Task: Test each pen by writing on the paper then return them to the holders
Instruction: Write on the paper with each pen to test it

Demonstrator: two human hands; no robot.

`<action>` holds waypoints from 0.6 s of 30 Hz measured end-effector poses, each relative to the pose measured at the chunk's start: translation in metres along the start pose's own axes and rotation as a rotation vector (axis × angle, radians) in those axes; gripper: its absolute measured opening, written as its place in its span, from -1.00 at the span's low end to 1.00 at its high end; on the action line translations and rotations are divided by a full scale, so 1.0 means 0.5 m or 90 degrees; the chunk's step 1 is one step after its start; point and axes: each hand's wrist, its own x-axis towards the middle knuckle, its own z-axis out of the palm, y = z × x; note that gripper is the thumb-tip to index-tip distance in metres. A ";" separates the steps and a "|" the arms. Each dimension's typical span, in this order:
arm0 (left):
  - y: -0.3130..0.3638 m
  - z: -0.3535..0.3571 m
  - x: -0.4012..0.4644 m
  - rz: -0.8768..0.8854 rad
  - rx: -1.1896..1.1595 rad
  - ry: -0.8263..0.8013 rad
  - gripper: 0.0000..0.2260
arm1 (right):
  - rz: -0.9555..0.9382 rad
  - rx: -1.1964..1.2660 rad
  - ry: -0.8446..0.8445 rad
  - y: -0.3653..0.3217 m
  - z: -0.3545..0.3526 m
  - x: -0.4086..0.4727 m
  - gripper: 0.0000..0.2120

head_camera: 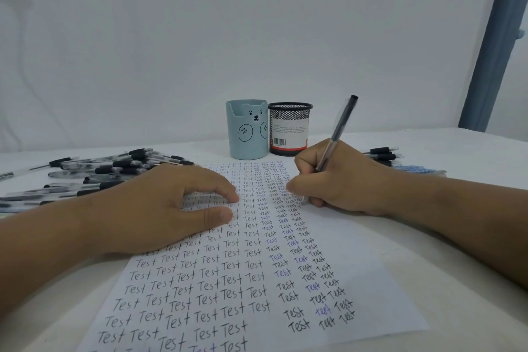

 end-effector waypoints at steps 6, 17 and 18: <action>0.001 -0.001 0.001 -0.001 -0.001 -0.003 -0.65 | -0.017 -0.018 -0.003 0.001 -0.001 0.003 -0.58; 0.001 -0.001 -0.001 -0.006 -0.002 0.000 -0.64 | -0.022 -0.009 -0.009 0.006 -0.003 0.006 -0.56; 0.002 -0.001 -0.001 -0.006 -0.001 -0.002 -0.64 | -0.022 -0.009 -0.010 0.007 -0.003 0.006 -0.56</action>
